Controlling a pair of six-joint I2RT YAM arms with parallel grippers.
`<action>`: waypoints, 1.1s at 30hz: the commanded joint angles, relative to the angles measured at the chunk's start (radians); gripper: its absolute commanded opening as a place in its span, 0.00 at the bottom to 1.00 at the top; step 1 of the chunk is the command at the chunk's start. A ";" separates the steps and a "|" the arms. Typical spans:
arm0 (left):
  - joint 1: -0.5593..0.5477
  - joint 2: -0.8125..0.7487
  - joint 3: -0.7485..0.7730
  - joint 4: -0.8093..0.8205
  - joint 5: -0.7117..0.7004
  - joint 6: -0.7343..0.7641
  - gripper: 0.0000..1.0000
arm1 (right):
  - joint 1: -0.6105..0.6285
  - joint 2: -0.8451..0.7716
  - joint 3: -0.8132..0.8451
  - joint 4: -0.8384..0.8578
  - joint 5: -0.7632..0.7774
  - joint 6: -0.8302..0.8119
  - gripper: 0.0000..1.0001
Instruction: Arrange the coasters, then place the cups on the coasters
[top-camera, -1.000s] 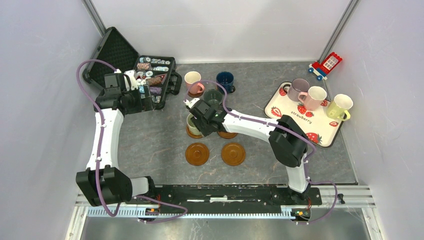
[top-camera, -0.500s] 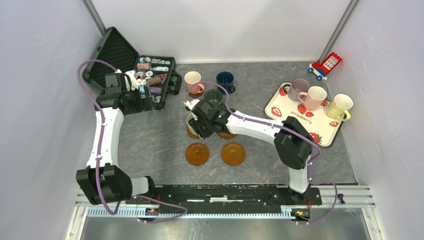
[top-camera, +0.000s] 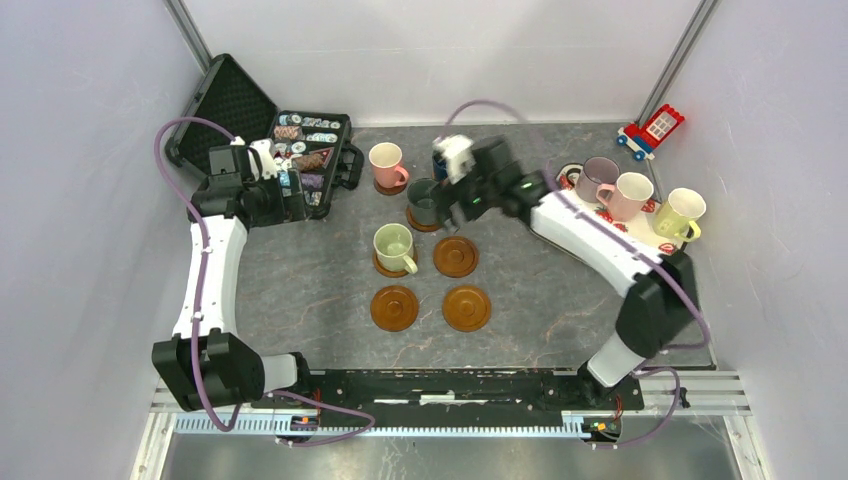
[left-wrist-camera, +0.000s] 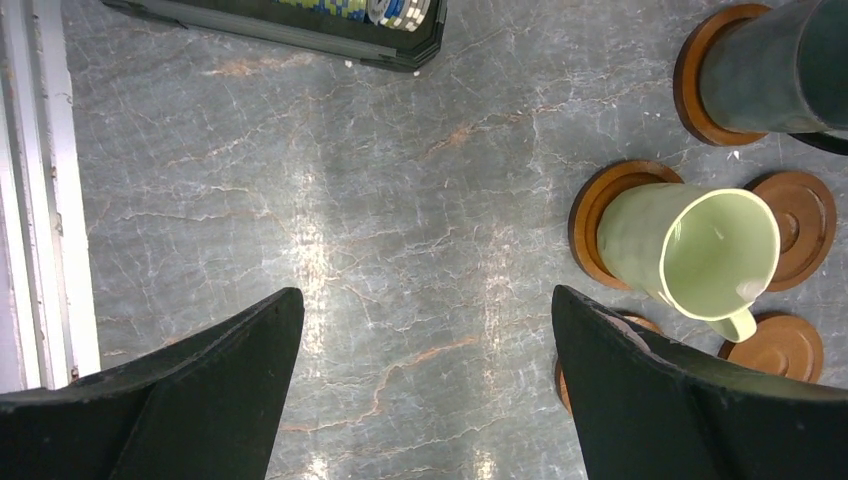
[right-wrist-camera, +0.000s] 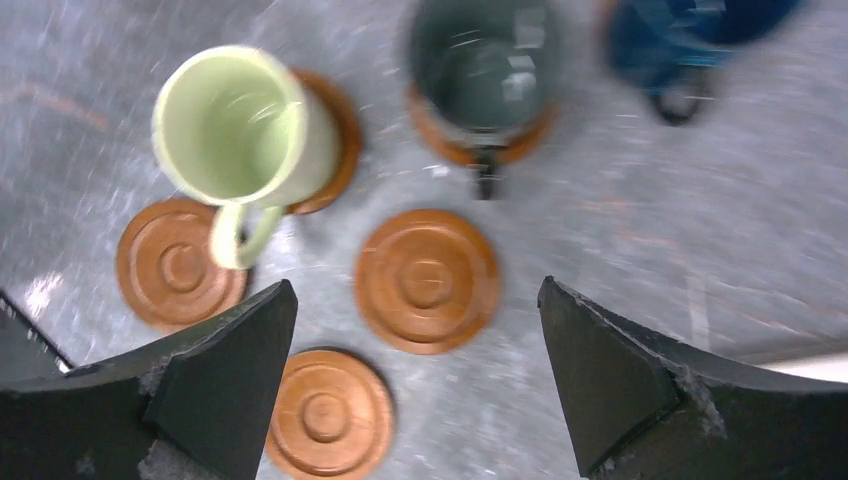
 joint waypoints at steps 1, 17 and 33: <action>0.005 -0.016 0.076 0.045 0.012 0.075 1.00 | -0.249 -0.124 0.016 -0.026 -0.245 -0.071 0.98; 0.005 0.045 0.083 0.087 -0.002 0.011 1.00 | -0.755 -0.041 0.013 -0.068 0.385 0.194 0.98; 0.005 0.027 0.056 0.110 0.179 0.100 1.00 | -1.194 -0.058 0.032 -0.279 -0.057 -0.617 0.98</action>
